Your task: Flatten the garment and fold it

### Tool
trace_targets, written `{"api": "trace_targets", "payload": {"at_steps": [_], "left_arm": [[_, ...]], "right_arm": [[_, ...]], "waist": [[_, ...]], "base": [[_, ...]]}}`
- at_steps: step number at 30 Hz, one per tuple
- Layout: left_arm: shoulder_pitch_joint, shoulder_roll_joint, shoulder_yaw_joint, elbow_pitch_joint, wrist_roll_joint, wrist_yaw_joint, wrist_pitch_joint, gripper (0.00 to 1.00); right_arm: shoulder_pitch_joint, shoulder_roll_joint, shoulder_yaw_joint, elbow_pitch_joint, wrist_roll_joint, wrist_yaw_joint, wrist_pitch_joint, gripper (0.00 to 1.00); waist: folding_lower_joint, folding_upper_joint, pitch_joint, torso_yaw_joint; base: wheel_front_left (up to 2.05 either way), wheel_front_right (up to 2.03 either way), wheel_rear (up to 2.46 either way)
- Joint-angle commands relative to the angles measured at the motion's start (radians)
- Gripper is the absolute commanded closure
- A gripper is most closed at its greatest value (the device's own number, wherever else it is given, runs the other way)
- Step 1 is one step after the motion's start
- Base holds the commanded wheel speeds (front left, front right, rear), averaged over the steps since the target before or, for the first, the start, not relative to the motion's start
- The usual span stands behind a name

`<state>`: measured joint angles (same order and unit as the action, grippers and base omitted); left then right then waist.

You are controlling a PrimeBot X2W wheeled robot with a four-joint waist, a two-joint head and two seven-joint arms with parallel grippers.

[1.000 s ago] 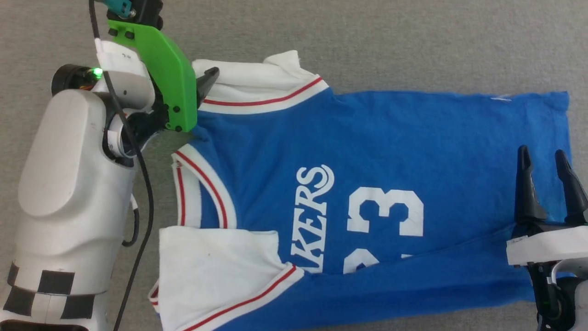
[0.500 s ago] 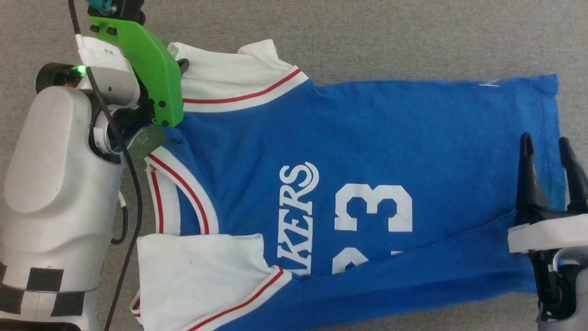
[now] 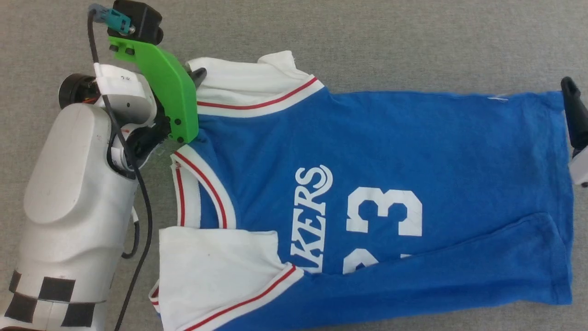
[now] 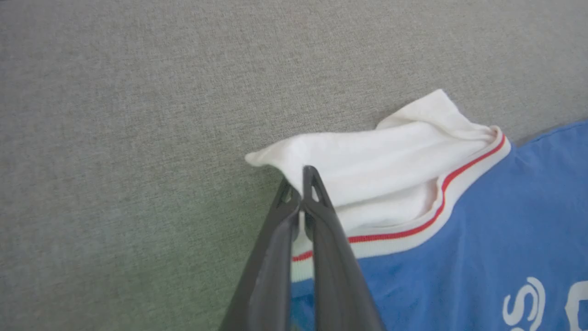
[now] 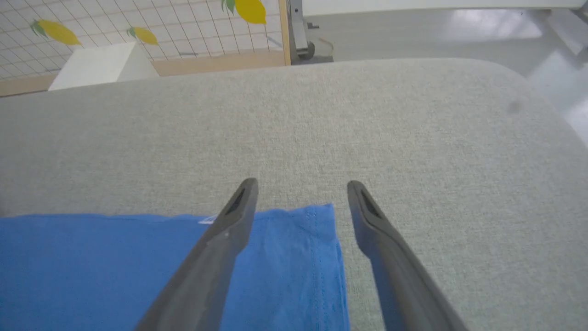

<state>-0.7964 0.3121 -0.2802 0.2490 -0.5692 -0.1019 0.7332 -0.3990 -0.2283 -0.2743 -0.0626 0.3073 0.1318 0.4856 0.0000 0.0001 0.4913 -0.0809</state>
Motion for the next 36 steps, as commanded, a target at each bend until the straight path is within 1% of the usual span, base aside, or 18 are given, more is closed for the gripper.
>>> {"api": "trace_targets", "payload": {"at_steps": [1, 2, 4, 6, 8, 10, 14, 17, 18, 19, 20, 24, 26, 29, 36], "left_arm": [[0.009, -0.004, -0.005, -0.004, -0.008, -0.005, -0.008, 1.0], [0.007, -0.005, -0.007, -0.006, -0.01, -0.006, -0.009, 1.0], [0.004, -0.008, -0.011, -0.008, -0.012, -0.007, -0.011, 1.0], [0.001, -0.013, -0.015, -0.01, -0.015, -0.007, -0.013, 1.0], [-0.002, -0.017, -0.016, -0.008, -0.017, -0.005, -0.015, 1.0], [-0.005, -0.02, -0.016, -0.007, -0.013, 0.003, -0.021, 1.0], [-0.01, -0.026, -0.013, -0.004, -0.011, 0.018, -0.032, 1.0], [-0.014, -0.026, -0.012, -0.005, -0.015, 0.019, -0.033, 1.0], [-0.016, -0.026, -0.011, -0.007, -0.017, 0.019, -0.033, 1.0], [-0.017, -0.024, -0.01, -0.009, -0.017, 0.019, -0.035, 1.0], [-0.019, -0.024, -0.007, -0.01, -0.019, 0.021, -0.037, 1.0], [-0.022, -0.019, -0.005, -0.011, -0.02, 0.022, -0.041, 1.0], [-0.024, -0.014, -0.003, -0.015, -0.014, 0.02, -0.064, 1.0], [-0.026, -0.007, 0.0, -0.018, 0.0, 0.011, -0.13, 1.0], [0.002, -0.005, 0.02, -0.019, -0.006, -0.008, -0.298, 1.0]], "right_arm": [[-0.032, -0.018, 0.001, 0.024, -0.005, -0.001, 0.074, 0.0], [-0.052, -0.028, -0.005, 0.042, -0.01, -0.001, 0.125, 0.0], [-0.08, -0.049, -0.007, 0.075, -0.029, -0.001, 0.191, 0.0], [-0.098, -0.063, -0.005, 0.106, -0.043, -0.001, 0.232, 0.0], [-0.111, -0.06, -0.017, 0.139, -0.052, -0.001, 0.262, 0.0], [-0.115, -0.061, -0.013, 0.163, -0.057, -0.001, 0.28, 0.0], [-0.116, -0.066, -0.004, 0.198, -0.066, -0.001, 0.264, 0.0], [-0.118, -0.065, 0.01, 0.222, -0.059, -0.001, 0.259, 0.0], [-0.121, -0.063, 0.011, 0.228, -0.057, -0.001, 0.256, 0.29], [-0.124, -0.062, 0.013, 0.231, -0.056, -0.001, 0.253, 0.71], [-0.128, -0.064, 0.018, 0.233, -0.056, -0.001, 0.246, 1.0], [-0.143, -0.066, 0.024, 0.244, -0.053, -0.001, 0.22, 1.0], [-0.153, -0.068, 0.028, 0.245, -0.052, -0.001, 0.196, 1.0], [-0.165, -0.075, 0.036, 0.242, -0.049, -0.001, 0.147, 1.0], [-0.149, -0.086, 0.059, 0.23, -0.022, -0.001, 0.056, 1.0]], "waist": [[0.0, -0.0001, 0.006, 0.007], [0.0, -0.0001, 0.009, 0.01], [0.0, -0.0001, 0.015, 0.018], [0.0, -0.0001, 0.022, 0.024], [0.0, -0.0001, 0.028, 0.031], [0.0, -0.0001, 0.034, 0.036], [0.0, -0.0001, 0.045, 0.044], [0.0, -0.0001, 0.053, 0.046], [0.0, -0.0001, 0.057, 0.045], [0.0, -0.0001, 0.06, 0.045], [0.0, -0.0001, 0.062, 0.045], [0.0, -0.0001, 0.065, 0.042], [0.0, -0.0001, 0.06, 0.04], [0.0, -0.0001, 0.042, 0.038], [0.0, -0.0001, -0.025, 0.039]], "base": [[0.0, 0.0, 0.0], [0.0, 0.0, 0.0], [0.0, 0.0, 0.0], [0.0, 0.0, 0.0], [0.0, 0.0, 0.0], [0.0, 0.0, 0.0], [0.0, 0.0, 0.0], [0.0, 0.0, 0.0], [0.0, 0.0, 0.0], [0.0, 0.0, 0.0], [0.0, 0.0, 0.0], [0.0, 0.0, 0.0], [0.0, 0.0, 0.0], [0.0, 0.0, 0.0], [0.0, 0.0, 0.0]]}}
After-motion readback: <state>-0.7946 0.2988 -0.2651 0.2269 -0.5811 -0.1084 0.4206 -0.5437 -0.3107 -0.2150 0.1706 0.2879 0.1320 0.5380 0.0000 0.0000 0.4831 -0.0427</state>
